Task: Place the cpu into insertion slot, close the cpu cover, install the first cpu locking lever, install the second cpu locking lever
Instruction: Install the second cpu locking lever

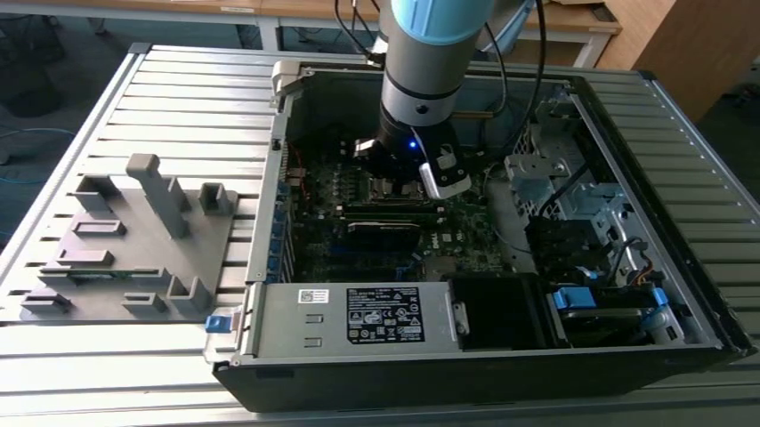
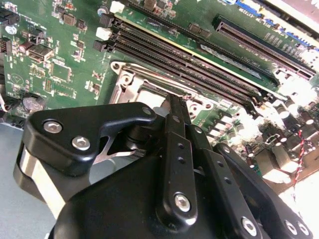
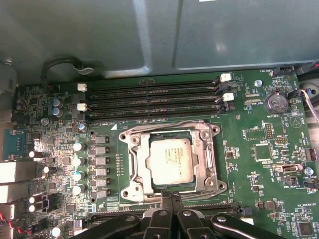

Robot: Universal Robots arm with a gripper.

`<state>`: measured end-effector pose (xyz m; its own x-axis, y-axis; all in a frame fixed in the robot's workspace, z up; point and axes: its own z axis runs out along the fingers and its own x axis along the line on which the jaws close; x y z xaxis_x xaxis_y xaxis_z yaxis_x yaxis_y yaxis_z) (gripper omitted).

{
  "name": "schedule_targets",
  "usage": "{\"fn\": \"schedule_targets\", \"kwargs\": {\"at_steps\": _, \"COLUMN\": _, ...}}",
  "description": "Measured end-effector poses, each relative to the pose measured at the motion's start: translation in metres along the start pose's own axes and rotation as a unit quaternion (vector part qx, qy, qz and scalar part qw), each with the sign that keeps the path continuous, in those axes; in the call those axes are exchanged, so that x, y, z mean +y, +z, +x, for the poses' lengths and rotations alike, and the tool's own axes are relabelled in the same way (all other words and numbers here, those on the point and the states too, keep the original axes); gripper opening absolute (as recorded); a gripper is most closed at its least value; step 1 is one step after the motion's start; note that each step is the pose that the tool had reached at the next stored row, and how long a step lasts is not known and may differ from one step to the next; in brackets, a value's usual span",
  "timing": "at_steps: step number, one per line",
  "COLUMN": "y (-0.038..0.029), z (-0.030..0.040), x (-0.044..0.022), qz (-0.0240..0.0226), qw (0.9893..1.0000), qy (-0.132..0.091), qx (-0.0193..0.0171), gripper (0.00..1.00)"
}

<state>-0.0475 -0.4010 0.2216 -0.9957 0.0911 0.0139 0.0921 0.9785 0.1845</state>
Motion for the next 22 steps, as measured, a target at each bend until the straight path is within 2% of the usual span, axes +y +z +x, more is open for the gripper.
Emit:
{"fn": "schedule_targets", "kwargs": {"at_steps": 3, "y": 0.0, "z": -0.002, "x": 0.0002, "qz": 0.0, "qw": 1.0, "qy": 0.0, "qx": 0.0, "gripper": 0.1}}
{"fn": "schedule_targets", "kwargs": {"at_steps": 13, "y": 0.0001, "z": -0.0178, "x": 0.0016, "qz": 0.0, "qw": 1.0, "qy": 0.0, "qx": 0.0, "gripper": 0.1}}
{"fn": "schedule_targets", "kwargs": {"at_steps": 19, "y": 0.001, "z": -0.0185, "x": 0.0069, "qz": 0.0003, "qw": 1.0, "qy": 0.0, "qx": 0.0, "gripper": 0.1}}
{"fn": "schedule_targets", "kwargs": {"at_steps": 22, "y": 0.002, "z": -0.0175, "x": 0.0117, "qz": 0.0032, "qw": 1.0, "qy": 0.0, "qx": -0.0003, "gripper": 0.1}}
